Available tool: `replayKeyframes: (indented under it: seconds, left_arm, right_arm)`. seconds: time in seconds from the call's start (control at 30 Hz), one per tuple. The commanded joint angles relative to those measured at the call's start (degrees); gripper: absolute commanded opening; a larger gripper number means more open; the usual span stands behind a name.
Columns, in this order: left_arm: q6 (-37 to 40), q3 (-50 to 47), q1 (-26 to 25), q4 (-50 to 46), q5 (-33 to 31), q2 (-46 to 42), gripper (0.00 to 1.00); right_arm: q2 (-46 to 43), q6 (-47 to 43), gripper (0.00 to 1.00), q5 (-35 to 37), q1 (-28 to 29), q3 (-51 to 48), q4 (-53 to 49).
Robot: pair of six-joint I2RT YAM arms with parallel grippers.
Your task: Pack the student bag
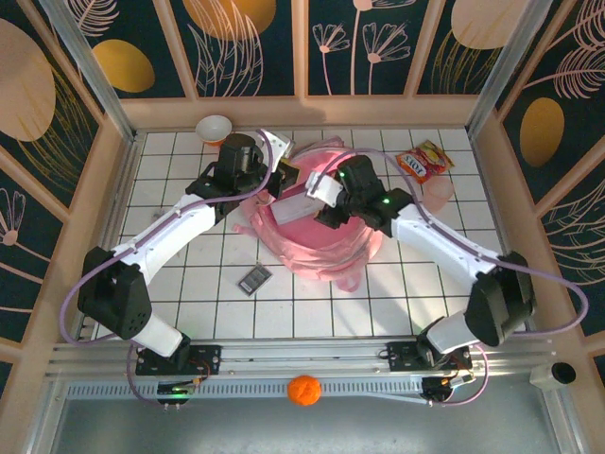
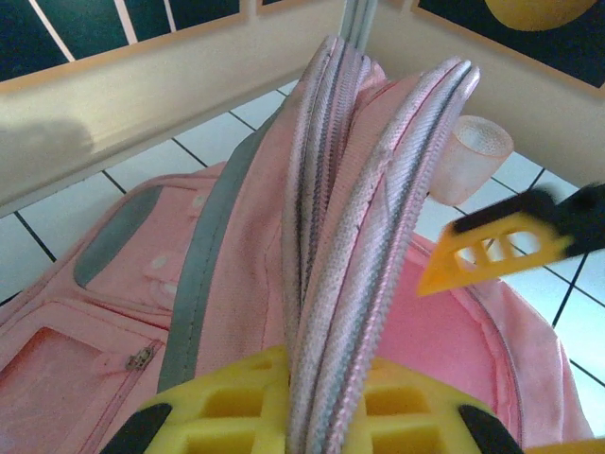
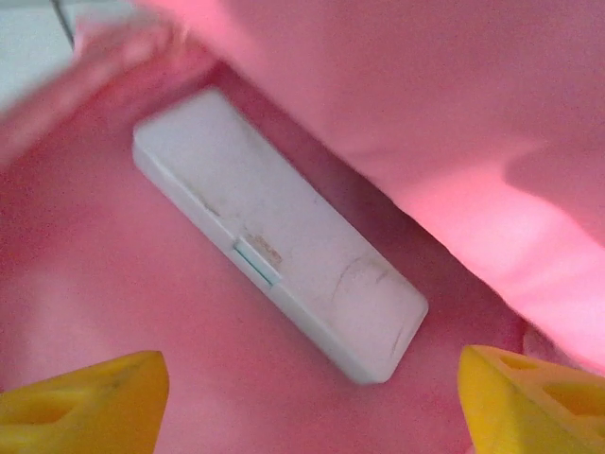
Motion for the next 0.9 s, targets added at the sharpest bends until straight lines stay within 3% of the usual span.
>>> replayKeyframes:
  seconds: [0.0, 0.1, 0.2, 0.3, 0.53, 0.87]
  left_arm:
    - [-2.5, 1.8, 0.2, 9.8, -0.1, -4.6, 0.00]
    - [-3.2, 0.9, 0.2, 10.6, -1.0, -5.0, 0.00]
    - [-4.3, 0.4, 0.2, 11.5, -0.5, -5.0, 0.00]
    - [-5.2, 0.0, 0.1, 12.6, 0.5, -5.1, 0.00]
    - [-5.8, 0.1, 0.2, 13.2, 2.2, -5.2, 0.00]
    - [-6.9, -0.8, 0.2, 14.3, 4.6, -5.1, 0.00]
  right_arm:
    - [-5.9, 34.2, 0.72, -4.2, 0.5, -1.4, -0.4]
    - [-8.6, 61.5, 0.62, -9.7, 1.5, -7.4, 5.7]
    - [-10.4, 86.0, 0.61, -6.5, 4.4, -14.4, 13.9]
    - [-9.9, 98.9, 0.54, -2.6, 6.8, -18.7, 22.1]
    - [-0.9, 111.3, 0.50, 0.0, 5.7, -20.4, 35.0]
    - [12.4, 113.1, 0.40, -0.7, 3.1, -15.6, 41.4]
